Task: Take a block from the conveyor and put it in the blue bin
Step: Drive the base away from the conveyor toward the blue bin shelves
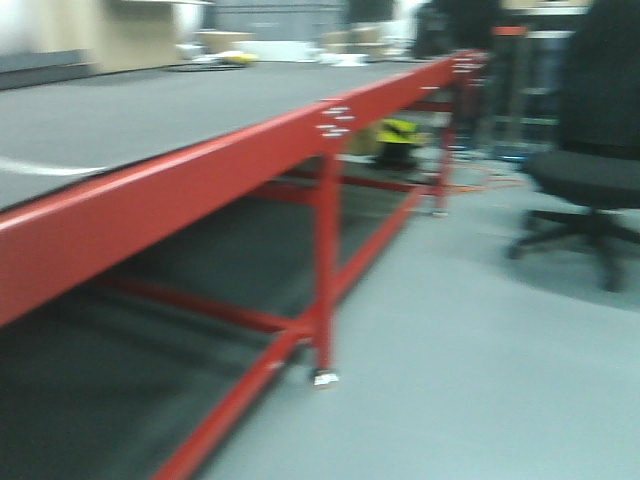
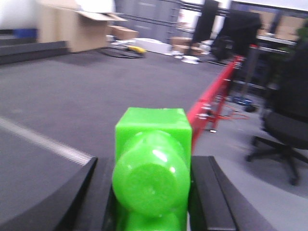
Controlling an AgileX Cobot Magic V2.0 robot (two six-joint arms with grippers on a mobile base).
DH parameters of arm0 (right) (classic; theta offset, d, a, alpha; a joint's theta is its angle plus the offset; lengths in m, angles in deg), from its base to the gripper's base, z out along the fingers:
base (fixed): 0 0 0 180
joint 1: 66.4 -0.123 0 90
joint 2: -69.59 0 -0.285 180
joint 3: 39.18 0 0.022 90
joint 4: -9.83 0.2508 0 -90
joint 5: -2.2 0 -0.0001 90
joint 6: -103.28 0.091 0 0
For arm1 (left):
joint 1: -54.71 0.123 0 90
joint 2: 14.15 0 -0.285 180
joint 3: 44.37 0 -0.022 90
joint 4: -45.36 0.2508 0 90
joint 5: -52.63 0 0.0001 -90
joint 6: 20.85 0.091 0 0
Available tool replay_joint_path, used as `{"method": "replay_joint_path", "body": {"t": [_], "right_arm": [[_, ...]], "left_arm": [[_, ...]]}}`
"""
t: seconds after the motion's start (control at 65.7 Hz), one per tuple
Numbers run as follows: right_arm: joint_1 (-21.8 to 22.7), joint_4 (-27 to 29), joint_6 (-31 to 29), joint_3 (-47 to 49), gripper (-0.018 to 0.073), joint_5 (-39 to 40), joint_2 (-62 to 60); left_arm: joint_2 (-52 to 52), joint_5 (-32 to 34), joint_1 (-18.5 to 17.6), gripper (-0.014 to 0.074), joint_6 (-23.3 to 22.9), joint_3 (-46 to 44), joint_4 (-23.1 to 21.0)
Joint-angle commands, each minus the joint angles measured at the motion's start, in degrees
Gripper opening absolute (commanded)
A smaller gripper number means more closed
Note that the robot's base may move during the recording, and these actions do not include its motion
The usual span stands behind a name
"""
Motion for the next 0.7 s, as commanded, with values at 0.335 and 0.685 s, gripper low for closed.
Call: {"method": "replay_joint_path", "body": {"t": [0.335,0.685], "right_arm": [[-0.2,-0.2,-0.2,-0.1,-0.0167,0.8,-0.3],[-0.2,-0.2,-0.2,-0.1,-0.0167,0.8,-0.3]], "left_arm": [[0.2,1.5,-0.4,-0.0111,0.0,0.0,-0.2],[0.2,1.5,-0.4,-0.0111,0.0,0.0,-0.2]]}}
